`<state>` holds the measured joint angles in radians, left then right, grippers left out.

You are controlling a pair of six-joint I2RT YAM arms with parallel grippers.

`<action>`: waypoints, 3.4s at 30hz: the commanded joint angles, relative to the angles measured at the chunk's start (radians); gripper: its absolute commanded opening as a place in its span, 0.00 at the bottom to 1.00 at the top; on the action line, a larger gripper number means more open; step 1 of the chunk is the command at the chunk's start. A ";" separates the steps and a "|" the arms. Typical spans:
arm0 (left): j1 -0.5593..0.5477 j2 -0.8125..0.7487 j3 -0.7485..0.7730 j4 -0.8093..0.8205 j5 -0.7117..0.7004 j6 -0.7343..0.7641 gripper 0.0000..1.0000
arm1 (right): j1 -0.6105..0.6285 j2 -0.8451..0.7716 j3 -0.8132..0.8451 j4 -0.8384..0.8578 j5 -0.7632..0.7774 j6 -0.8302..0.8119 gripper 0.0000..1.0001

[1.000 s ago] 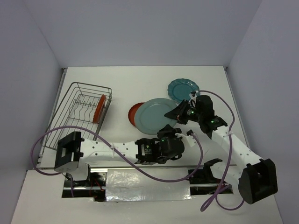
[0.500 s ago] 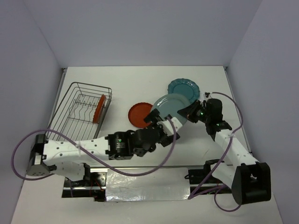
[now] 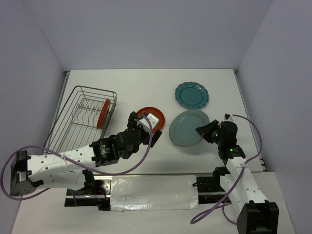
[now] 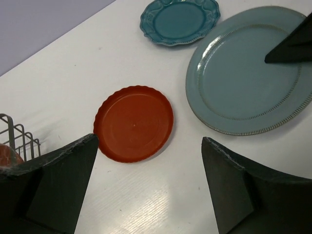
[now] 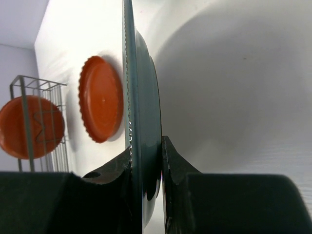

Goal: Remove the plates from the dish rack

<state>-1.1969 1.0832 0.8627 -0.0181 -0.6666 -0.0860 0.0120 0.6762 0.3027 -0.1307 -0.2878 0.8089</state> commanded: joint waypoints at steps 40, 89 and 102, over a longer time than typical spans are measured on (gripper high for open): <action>-0.003 -0.051 -0.074 0.135 -0.137 0.006 0.99 | -0.004 0.080 -0.088 0.037 0.196 0.021 0.76; 0.210 0.087 0.195 -0.250 -0.084 -0.029 0.70 | 0.330 0.141 0.311 0.083 -0.022 0.021 0.71; 1.004 -0.014 0.335 -0.518 0.601 -0.106 0.71 | 0.332 0.054 0.277 0.086 -0.011 0.021 0.72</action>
<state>-0.3393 1.0344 1.1355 -0.4492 -0.4095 -0.1715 0.3382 0.7284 0.5846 -0.1013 -0.2813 0.8394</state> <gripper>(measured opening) 0.752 0.718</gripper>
